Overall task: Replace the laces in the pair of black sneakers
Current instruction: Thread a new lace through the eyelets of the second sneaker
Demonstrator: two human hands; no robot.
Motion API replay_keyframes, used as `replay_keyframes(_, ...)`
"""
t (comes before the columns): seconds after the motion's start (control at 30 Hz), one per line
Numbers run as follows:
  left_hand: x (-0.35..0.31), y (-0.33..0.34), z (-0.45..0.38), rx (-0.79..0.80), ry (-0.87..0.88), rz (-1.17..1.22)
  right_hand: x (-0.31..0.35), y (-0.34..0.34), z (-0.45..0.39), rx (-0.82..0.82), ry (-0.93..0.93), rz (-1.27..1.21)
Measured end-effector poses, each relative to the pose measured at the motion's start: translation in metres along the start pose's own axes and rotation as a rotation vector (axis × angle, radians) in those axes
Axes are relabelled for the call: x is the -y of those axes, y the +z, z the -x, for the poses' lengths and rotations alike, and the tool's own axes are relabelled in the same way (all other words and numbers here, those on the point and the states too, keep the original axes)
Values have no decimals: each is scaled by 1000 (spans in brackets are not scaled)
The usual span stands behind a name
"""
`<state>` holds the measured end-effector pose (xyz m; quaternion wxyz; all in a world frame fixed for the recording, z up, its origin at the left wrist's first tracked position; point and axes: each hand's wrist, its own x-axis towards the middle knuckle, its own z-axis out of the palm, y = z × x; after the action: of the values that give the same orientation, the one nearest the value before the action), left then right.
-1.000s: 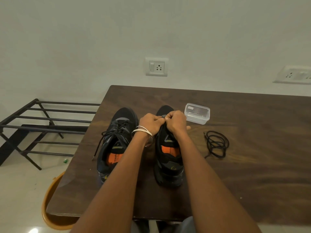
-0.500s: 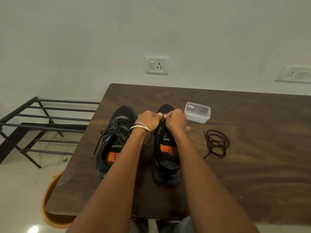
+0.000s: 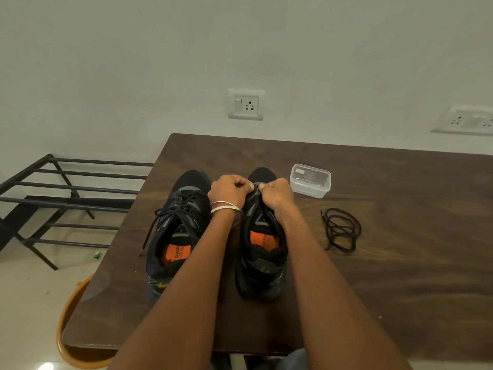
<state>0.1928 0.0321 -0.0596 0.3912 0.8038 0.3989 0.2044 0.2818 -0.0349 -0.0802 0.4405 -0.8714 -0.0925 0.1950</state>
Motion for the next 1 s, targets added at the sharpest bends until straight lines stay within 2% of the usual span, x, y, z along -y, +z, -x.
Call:
replay_keyframes(0.2,3,12,-10,91,51,-25,4,-26,12,172,-55,-63)
replay_keyframes(0.33,4,13,-13,2,-8,99,7,-31,15,136,-104,40)
replay_keyframes(0.4,0,7,-17,-74,-104,337,9,-32,16,134,-112,83)
replay_keyframes(0.5,-18,-11,-16,-80,-242,871,8,-33,16,127,-124,113)
replay_keyframes(0.63,-53,-44,-11,-115,-205,1364,7,-32,17,131,-135,131)
replay_keyframes(0.7,-61,-53,-15,-143,-142,1419,6,-31,16,128,-132,143)
replay_keyframes(0.77,-62,-55,-15,-153,-59,1178,6,-31,15,134,-136,157)
replay_keyframes(0.87,-46,-49,-10,-127,155,431,7,-31,17,145,-145,168)
replay_keyframes(0.93,-33,-39,-10,8,254,18,7,-31,17,137,-157,179)
replay_keyframes(1.0,-25,-32,-11,162,213,-329,6,-31,16,131,-162,189)
